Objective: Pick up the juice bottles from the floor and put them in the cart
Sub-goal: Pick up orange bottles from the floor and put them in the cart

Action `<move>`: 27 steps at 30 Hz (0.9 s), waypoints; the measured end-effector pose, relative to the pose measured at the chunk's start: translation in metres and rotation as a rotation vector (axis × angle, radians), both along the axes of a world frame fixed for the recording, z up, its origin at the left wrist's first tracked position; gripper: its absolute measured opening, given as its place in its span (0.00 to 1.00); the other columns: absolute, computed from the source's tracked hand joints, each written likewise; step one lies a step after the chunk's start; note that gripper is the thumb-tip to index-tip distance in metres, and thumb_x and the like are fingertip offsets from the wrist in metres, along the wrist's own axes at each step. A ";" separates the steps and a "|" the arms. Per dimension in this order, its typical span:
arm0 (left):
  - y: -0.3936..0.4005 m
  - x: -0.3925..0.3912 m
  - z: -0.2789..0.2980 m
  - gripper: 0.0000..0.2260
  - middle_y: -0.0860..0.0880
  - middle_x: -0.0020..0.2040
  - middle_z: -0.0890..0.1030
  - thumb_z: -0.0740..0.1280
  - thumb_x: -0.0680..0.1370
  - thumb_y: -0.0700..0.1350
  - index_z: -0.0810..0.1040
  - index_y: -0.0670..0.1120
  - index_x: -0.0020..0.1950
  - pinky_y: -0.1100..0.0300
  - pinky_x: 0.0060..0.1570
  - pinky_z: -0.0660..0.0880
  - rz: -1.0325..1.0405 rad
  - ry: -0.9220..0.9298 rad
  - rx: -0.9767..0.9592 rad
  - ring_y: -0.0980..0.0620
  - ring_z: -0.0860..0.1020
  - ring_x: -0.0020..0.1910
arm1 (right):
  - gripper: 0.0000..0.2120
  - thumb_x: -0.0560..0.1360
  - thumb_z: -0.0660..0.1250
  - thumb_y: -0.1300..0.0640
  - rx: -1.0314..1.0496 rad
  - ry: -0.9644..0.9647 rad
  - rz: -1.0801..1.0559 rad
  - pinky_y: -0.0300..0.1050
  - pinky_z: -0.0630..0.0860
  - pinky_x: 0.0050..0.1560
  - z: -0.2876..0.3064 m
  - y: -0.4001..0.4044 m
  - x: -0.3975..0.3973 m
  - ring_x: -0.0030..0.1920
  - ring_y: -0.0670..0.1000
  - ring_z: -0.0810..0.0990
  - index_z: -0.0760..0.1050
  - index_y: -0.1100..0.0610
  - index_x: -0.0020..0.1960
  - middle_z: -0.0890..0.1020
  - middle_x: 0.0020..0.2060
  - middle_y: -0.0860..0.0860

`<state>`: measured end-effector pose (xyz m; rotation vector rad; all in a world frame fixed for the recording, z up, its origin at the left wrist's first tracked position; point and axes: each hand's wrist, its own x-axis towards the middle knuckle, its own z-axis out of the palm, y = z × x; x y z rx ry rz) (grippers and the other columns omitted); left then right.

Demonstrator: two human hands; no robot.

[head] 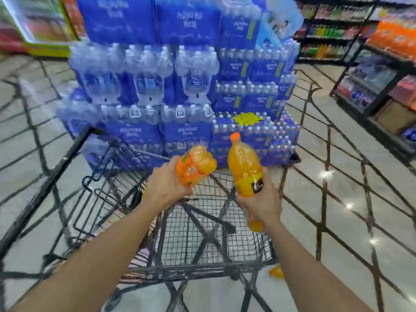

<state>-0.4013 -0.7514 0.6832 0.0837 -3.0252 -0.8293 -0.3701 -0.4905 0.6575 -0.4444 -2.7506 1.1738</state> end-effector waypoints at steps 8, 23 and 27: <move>-0.054 -0.033 -0.111 0.33 0.50 0.44 0.80 0.75 0.56 0.61 0.68 0.56 0.57 0.54 0.41 0.73 0.222 -0.221 0.047 0.43 0.80 0.45 | 0.57 0.56 0.78 0.40 -0.069 -0.214 0.056 0.55 0.79 0.50 -0.118 -0.083 -0.052 0.54 0.57 0.81 0.53 0.39 0.78 0.79 0.57 0.50; -0.033 -0.092 -0.364 0.48 0.42 0.59 0.79 0.76 0.64 0.62 0.58 0.47 0.76 0.52 0.49 0.74 0.501 -0.700 0.066 0.40 0.79 0.58 | 0.54 0.62 0.80 0.41 -0.084 -0.637 -0.041 0.47 0.74 0.45 -0.357 -0.110 -0.093 0.54 0.55 0.81 0.51 0.36 0.78 0.79 0.58 0.47; -0.039 -0.097 -0.408 0.48 0.44 0.53 0.82 0.77 0.63 0.63 0.60 0.47 0.75 0.52 0.45 0.75 0.565 -0.780 0.039 0.42 0.81 0.53 | 0.53 0.62 0.80 0.41 -0.085 -0.694 -0.142 0.52 0.77 0.47 -0.395 -0.100 -0.091 0.56 0.59 0.81 0.52 0.39 0.78 0.80 0.59 0.51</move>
